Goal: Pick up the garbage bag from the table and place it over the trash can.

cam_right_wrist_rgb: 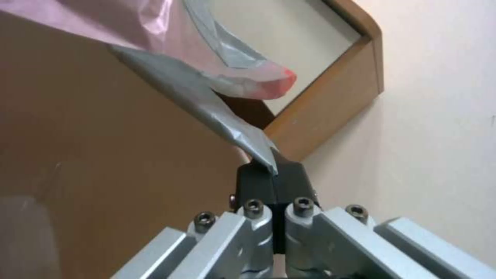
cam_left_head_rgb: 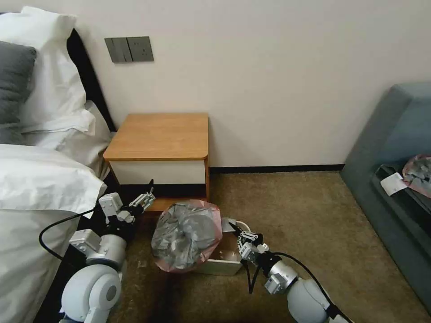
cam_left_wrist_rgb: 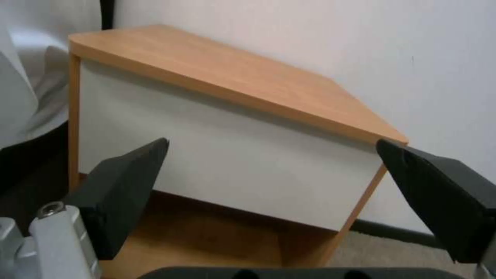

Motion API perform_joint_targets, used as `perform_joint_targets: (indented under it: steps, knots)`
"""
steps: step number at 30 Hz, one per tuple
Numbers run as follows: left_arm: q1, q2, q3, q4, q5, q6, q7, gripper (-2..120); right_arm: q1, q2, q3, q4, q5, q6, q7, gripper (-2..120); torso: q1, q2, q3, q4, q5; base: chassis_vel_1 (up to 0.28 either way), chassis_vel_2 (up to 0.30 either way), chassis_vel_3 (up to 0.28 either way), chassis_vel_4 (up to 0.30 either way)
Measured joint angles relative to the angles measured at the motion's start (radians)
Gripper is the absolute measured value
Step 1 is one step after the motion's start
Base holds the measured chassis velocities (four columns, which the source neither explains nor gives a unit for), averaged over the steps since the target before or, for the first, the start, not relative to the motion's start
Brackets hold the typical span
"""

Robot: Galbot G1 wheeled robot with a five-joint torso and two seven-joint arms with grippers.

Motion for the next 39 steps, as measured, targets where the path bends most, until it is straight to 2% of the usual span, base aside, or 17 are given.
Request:
perform_joint_targets:
  steps: [6, 8, 11, 14, 16, 19, 21, 23, 27, 30, 33, 34, 37, 39]
  knots:
    - [-0.003, 0.001, 0.002, 0.002, 0.006, 0.0, 0.001, 100, 0.01, -0.001, 0.0, 0.015, 0.017, -0.009, -0.004, 2, 0.0, 0.0, 0.0, 0.0001, 0.0, 0.0, 0.0, 0.0, 0.0]
    - [-0.004, 0.002, 0.002, 0.008, 0.006, 0.0, 0.002, 100, 0.007, -0.003, -0.005, 0.031, 0.042, -0.024, -0.007, 10, 0.0, 0.0, 0.0, 0.0001, 0.0, 0.0, 0.0, 0.0, 0.0]
    - [-0.005, 0.002, 0.004, 0.013, 0.007, 0.0, 0.002, 100, 0.005, -0.004, -0.008, 0.038, 0.062, -0.035, -0.008, 15, 0.0, 0.0, 0.0, 0.0, 0.0, 0.0, 0.0, 0.0, 0.0]
    - [-0.009, 0.004, 0.017, 0.035, 0.019, 0.0, 0.003, 100, -0.003, -0.021, -0.012, 0.084, 0.149, -0.091, -0.035, 32, 0.0, 0.0, 0.0, 0.0001, 0.0, 0.0, 0.0, 0.0, 0.0]
    - [-0.009, 0.004, 0.02, 0.042, 0.024, -0.001, 0.004, 100, -0.006, -0.029, -0.012, 0.097, 0.172, -0.105, -0.046, 35, 0.0, 0.0, 0.0, 0.0001, 0.0, 0.0, 0.0, 0.0, 0.0]
    - [-0.012, 0.004, 0.028, 0.073, 0.046, -0.007, 0.007, 100, -0.018, -0.057, -0.003, 0.136, 0.223, -0.137, -0.082, 50, 0.0, 0.0, 0.0, 0.0001, 0.0, 0.0, 0.0, 0.0, 0.0]
    - [-0.014, 0.004, 0.03, 0.081, 0.051, -0.009, 0.008, 100, -0.023, -0.066, 0.002, 0.145, 0.231, -0.141, -0.091, 53, 0.0, 0.0, 0.0, 0.0002, 0.0, 0.0, 0.0, 0.0, 0.0]
    - [-0.025, 0.003, 0.037, 0.106, 0.061, -0.014, 0.012, 100, -0.046, -0.093, 0.028, 0.177, 0.25, -0.148, -0.111, 65, 0.0, 0.0, 0.0, 0.0001, 0.0, 0.0, 0.0, 0.0, 0.0]
    - [-0.037, 0.003, 0.041, 0.123, 0.063, -0.014, 0.014, 100, -0.074, -0.113, 0.063, 0.201, 0.264, -0.148, -0.121, 74, 0.0, 0.0, 0.0, 0.0001, 0.0, 0.0, 0.0, 0.0, 0.0]
    - [-0.056, 0.009, 0.047, 0.143, 0.063, -0.014, 0.015, 100, -0.112, -0.139, 0.123, 0.227, 0.288, -0.139, -0.127, 89, 0.0, 0.0, 0.0, -0.0001, 0.0001, 0.0, 0.0, 0.0, 0.0]
    - [-0.061, 0.013, 0.051, 0.147, 0.063, -0.013, 0.015, 100, -0.128, -0.152, 0.147, 0.235, 0.302, -0.136, -0.127, 93, 0.0, 0.0, 0.0, -0.0001, 0.0, 0.0, 0.0, 0.0, 0.0]
    - [-0.063, 0.017, 0.053, 0.148, 0.061, -0.011, 0.015, 100, -0.138, -0.164, 0.165, 0.241, 0.315, -0.135, -0.123, 99, 0.0, 0.0, 0.0, -0.0001, 0.0, 0.0, 0.0, 0.0, 0.0]
    - [-0.06, 0.033, 0.06, 0.148, 0.046, 0.005, 0.015, 99, -0.157, -0.182, 0.201, 0.255, 0.344, -0.134, -0.106, 100, 0.0, 0.0, 0.0, -0.0002, -0.0002, 0.0, 0.0, 0.0, 0.0]
    - [-0.027, 0.066, 0.068, 0.114, -0.009, 0.065, 0.014, 99, -0.163, -0.173, 0.22, 0.261, 0.363, -0.134, -0.075, 100, 0.0, 0.0, 0.0, 0.0, -0.0003, 0.0, 0.0, 0.0, 0.0]
